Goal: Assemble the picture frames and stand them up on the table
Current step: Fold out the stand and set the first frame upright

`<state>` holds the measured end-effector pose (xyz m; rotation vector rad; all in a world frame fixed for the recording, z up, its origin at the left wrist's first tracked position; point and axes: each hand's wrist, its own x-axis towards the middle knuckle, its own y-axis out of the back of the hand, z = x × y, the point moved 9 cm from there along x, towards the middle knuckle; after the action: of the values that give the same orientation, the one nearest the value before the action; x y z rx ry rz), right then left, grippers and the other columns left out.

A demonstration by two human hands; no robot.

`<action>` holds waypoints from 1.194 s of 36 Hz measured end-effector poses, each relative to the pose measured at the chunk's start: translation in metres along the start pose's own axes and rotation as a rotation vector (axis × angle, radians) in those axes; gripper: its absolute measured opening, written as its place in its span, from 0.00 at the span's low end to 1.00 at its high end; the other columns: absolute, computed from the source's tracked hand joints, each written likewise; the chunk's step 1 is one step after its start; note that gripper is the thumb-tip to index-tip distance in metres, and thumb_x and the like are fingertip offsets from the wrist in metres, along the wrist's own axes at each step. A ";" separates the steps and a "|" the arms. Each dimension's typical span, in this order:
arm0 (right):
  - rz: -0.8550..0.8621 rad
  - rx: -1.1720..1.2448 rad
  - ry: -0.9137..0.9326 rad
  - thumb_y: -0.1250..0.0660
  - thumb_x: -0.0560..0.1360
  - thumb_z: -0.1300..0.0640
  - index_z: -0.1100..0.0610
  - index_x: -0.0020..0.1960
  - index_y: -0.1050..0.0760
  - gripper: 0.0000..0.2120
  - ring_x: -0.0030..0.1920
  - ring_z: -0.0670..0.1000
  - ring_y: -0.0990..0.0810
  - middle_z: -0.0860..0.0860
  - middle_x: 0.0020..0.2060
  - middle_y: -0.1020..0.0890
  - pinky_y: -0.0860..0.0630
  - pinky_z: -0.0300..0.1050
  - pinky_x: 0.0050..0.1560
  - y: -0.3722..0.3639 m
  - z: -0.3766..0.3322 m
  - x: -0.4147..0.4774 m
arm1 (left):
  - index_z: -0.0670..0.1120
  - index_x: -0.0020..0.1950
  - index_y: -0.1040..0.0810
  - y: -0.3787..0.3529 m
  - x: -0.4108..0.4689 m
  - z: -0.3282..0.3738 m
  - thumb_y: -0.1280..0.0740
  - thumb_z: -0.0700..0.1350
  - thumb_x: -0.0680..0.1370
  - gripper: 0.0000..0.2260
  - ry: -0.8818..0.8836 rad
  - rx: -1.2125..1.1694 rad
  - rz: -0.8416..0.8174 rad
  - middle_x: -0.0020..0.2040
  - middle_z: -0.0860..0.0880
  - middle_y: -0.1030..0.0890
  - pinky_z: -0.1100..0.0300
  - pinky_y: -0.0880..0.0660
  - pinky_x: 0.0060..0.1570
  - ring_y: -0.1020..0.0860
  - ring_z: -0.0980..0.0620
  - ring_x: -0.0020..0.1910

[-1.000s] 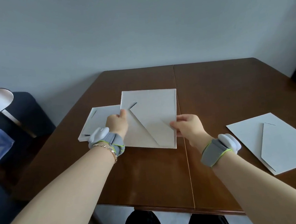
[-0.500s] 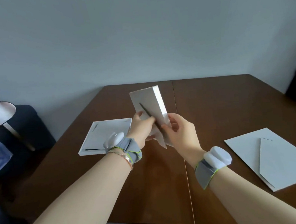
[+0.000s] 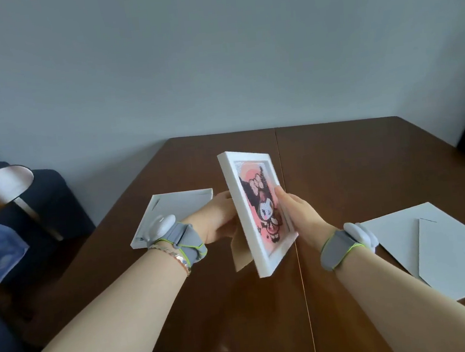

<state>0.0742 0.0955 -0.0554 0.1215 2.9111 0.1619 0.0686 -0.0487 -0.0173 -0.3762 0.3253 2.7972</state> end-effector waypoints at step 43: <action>0.567 0.011 0.167 0.45 0.80 0.48 0.56 0.42 0.35 0.14 0.32 0.45 0.34 0.48 0.32 0.33 0.36 0.39 0.33 0.077 0.005 0.073 | 0.48 0.60 0.23 0.026 0.126 -0.018 0.42 0.71 0.64 0.35 0.017 -0.419 0.278 0.61 0.46 0.20 0.48 0.30 0.66 0.23 0.45 0.61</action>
<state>0.0100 0.1792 -0.0665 0.9770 2.9551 0.2565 -0.0515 -0.0445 -0.0657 -0.4770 -0.2310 3.1305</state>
